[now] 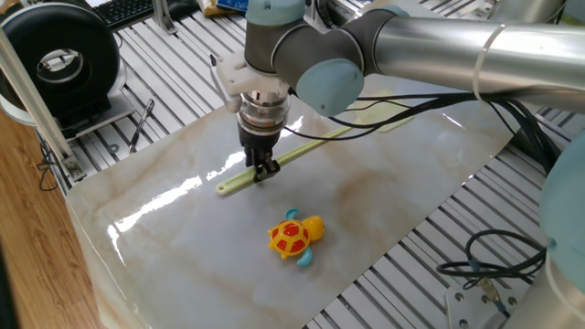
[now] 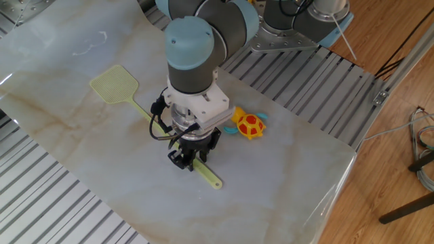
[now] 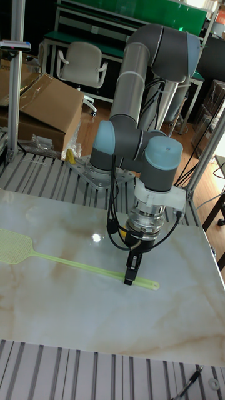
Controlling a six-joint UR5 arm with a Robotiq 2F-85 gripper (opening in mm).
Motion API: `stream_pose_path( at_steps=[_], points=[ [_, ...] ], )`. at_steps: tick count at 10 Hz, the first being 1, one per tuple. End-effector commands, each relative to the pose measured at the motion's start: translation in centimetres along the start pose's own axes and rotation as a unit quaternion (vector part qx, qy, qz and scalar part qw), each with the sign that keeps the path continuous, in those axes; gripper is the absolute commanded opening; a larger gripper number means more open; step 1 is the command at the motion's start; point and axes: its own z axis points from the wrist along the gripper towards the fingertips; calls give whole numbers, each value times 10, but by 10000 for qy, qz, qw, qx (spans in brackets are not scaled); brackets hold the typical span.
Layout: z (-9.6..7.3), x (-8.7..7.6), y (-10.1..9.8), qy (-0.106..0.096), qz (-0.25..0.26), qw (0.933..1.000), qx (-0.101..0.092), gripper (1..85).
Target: Swat with a flyswatter
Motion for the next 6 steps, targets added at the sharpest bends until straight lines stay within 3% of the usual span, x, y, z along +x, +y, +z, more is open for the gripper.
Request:
stream_pose_path(
  at_steps=[1, 4, 5, 6],
  points=[
    [2, -4, -1, -87, 73, 9999, -10, 407],
    [4, -8, 1, -170, 197, 9996, -57, 350],
    [4, -10, 1, -193, 268, 9994, -64, 217],
    [3, -10, 2, -202, 430, 9988, -93, 23]
  ],
)
